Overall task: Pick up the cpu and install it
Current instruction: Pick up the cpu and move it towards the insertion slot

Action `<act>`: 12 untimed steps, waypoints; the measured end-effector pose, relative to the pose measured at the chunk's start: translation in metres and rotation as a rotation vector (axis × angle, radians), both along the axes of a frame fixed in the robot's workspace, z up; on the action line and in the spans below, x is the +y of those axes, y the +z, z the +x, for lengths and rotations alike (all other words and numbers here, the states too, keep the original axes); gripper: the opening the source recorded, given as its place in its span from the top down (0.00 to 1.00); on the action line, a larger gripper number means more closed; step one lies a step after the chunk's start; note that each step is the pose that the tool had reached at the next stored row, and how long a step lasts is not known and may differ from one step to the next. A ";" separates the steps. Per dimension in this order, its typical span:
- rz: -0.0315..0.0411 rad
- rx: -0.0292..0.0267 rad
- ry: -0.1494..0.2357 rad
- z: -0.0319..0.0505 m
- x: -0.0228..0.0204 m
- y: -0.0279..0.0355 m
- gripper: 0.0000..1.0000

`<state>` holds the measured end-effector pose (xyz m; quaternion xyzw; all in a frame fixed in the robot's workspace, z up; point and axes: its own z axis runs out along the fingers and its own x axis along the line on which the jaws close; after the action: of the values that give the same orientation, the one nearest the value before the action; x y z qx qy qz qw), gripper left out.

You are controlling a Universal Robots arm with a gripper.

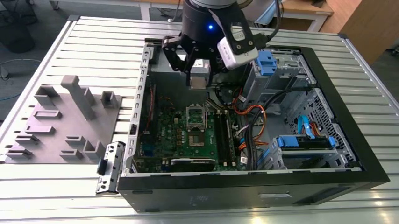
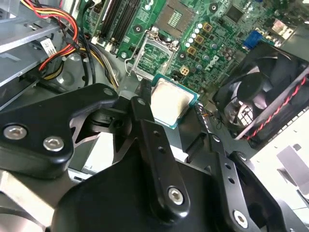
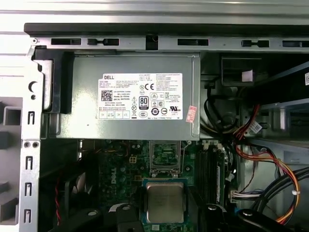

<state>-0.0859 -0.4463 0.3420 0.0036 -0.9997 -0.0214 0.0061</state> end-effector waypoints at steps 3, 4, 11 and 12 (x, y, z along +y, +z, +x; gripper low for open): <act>0.0001 -0.0080 0.004 -0.0008 -0.0005 -0.0024 0.53; 0.0001 -0.0105 0.005 -0.0011 -0.0008 -0.0033 0.53; 0.0000 -0.0140 0.006 -0.0013 -0.0009 -0.0099 0.53; 0.0001 -0.0140 0.006 -0.0013 -0.0009 -0.0101 0.53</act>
<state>-0.0872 -0.4473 0.3319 0.0066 -0.9997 -0.0214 -0.0009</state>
